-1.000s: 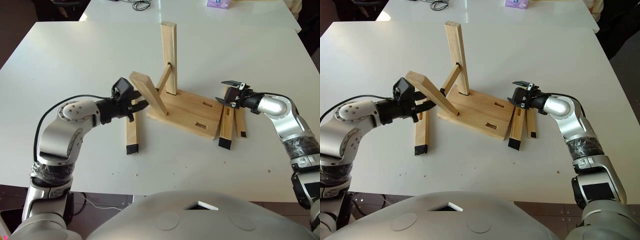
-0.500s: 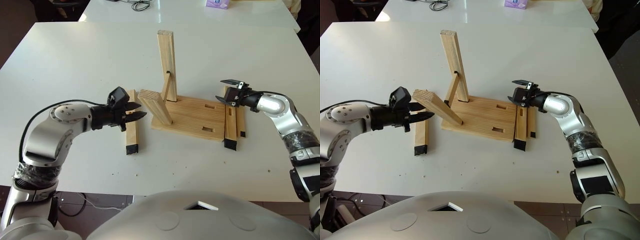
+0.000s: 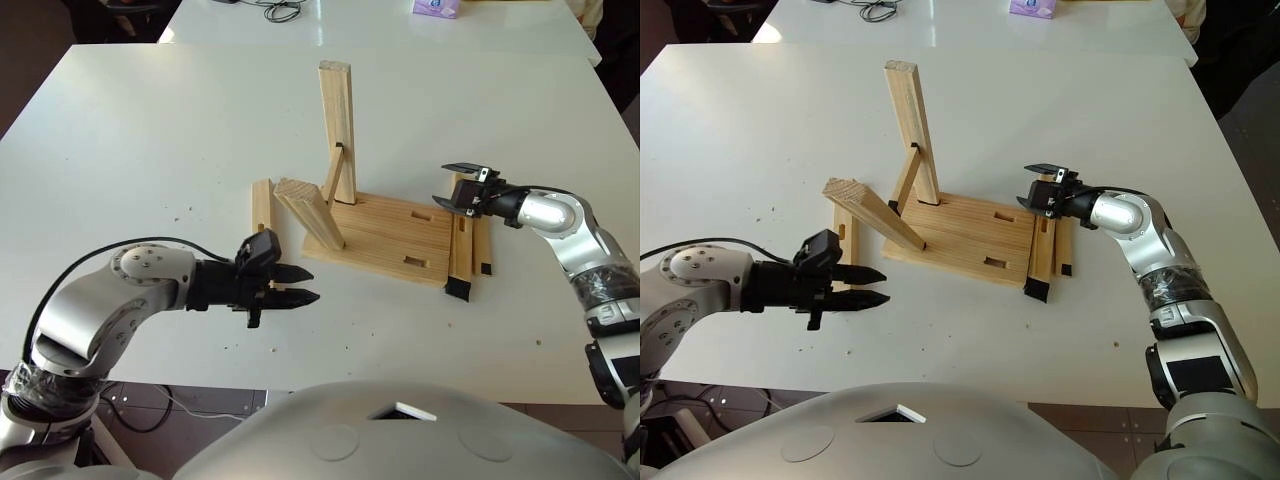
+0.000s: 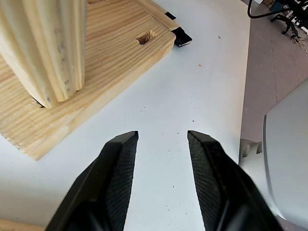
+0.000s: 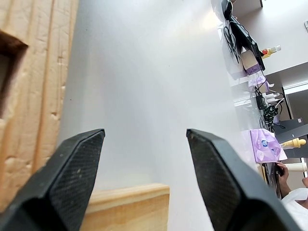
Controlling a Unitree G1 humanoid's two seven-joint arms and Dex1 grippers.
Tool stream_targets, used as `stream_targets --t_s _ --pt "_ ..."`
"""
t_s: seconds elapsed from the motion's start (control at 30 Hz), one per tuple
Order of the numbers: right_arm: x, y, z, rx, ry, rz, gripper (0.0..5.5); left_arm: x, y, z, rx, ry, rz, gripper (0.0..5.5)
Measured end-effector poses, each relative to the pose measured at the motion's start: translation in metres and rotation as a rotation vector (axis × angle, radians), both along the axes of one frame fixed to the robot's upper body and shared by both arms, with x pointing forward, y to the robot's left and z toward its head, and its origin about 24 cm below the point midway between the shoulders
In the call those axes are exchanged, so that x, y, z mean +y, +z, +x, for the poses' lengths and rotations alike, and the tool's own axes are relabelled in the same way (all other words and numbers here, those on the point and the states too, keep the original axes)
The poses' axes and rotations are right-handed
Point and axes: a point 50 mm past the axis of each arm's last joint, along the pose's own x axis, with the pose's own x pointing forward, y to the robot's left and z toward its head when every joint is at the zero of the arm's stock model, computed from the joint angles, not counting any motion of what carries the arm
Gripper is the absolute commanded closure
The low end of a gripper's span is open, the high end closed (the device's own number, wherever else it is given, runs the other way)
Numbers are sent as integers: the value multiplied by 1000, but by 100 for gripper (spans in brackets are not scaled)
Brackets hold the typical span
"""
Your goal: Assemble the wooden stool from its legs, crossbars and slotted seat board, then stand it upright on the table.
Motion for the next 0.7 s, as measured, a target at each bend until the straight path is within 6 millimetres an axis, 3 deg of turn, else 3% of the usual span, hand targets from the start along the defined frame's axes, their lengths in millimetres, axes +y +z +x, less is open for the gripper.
stream_targets --t_s 0.3,0.7 --pt "3 2 -1 14 34 -21 234 -7 -38 13 3 112 155 359" --pt "8 6 -7 58 140 -66 234 -23 -46 38 -147 150 207 359"
